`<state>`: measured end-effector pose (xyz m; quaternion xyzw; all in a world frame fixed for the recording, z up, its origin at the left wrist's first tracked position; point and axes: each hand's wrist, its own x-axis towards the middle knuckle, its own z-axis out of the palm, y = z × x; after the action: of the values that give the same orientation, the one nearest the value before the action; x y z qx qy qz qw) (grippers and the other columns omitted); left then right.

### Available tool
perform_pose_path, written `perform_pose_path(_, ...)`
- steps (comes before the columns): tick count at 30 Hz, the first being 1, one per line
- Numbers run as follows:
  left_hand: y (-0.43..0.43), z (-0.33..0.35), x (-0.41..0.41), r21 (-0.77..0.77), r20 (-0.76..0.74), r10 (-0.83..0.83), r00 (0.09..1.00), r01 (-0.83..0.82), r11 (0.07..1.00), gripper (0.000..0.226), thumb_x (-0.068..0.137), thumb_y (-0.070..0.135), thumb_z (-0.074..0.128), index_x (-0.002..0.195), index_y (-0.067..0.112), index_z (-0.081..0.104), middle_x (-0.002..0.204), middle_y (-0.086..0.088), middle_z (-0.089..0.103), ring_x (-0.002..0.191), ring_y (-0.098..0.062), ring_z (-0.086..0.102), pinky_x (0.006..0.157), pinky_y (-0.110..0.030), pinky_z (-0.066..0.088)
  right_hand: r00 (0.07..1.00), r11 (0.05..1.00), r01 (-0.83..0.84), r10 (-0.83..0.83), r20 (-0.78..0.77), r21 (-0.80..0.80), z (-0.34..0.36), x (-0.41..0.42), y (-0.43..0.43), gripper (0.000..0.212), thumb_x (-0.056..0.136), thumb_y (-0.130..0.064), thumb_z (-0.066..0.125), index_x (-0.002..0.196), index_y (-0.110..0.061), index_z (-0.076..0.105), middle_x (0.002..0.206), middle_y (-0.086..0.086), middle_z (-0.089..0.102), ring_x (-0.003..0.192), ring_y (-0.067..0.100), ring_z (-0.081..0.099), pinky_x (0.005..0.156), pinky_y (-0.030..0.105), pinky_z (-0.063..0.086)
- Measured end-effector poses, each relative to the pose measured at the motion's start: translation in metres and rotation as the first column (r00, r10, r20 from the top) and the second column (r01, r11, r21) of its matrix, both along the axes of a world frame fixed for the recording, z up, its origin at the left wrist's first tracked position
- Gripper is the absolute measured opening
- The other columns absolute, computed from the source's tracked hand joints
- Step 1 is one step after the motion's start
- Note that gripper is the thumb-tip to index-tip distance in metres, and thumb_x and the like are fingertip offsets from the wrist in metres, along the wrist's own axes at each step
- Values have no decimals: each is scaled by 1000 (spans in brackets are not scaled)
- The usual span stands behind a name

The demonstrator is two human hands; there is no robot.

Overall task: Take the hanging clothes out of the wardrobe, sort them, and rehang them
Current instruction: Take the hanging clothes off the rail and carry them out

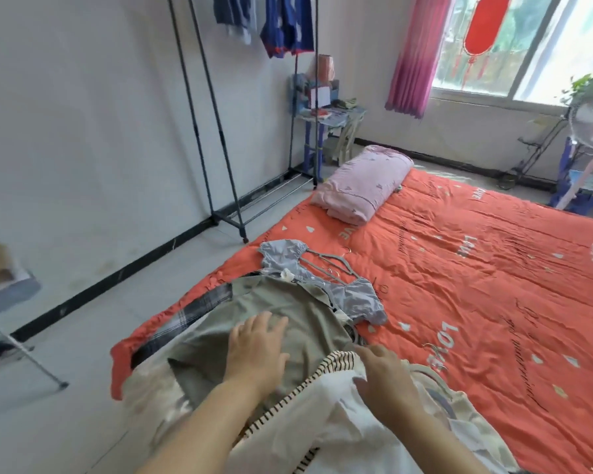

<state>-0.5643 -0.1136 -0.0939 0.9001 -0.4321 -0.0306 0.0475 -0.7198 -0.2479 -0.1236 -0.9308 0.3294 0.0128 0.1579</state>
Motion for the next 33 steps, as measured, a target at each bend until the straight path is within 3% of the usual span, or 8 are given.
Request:
perform_pose_path(6, 152, 36, 60, -85, 64, 307, 950, -301, 950, 58, 92, 43, 49, 144, 31, 26, 146, 3, 31, 133, -19, 29, 108, -35, 21, 951, 950, -303, 306, 40, -77, 48, 108, 112, 52, 91, -29, 53, 140, -26, 36, 137, -4, 42, 126, 18, 38, 103, 27, 32)
perform_pose_path(16, 492, 69, 95, -143, 121, 685, 718, -671, 728, 50, 94, 38, 48, 139, 26, 30, 134, 5, 40, 125, -17, 34, 101, -31, 24, 712, 721, -684, 693, 111, -113, 100, 242, 407, 57, 92, -25, 52, 144, -27, 30, 141, -6, 38, 129, 16, 34, 105, 27, 32)
perform_pose_path(23, 699, 79, 71, -195, 123, 887, 445, -866, 461, 53, 94, 39, 48, 141, 26, 30, 137, 5, 40, 129, -16, 33, 105, -32, 24, 418, 438, -887, 896, 146, -148, 114, 289, 625, 57, 93, -31, 52, 145, -26, 29, 141, -7, 38, 131, 14, 33, 106, 26, 30)
perform_pose_path(33, 882, 78, 35, -179, 104, 994, 26, -983, 45, 61, 94, 45, 45, 146, 29, 18, 147, 4, 31, 135, -17, 27, 110, -35, 23, 13, 33, -988, 991, 132, -150, 112, 338, 848, 59, 94, -33, 51, 147, -28, 24, 142, -10, 34, 132, 12, 30, 109, 26, 28)
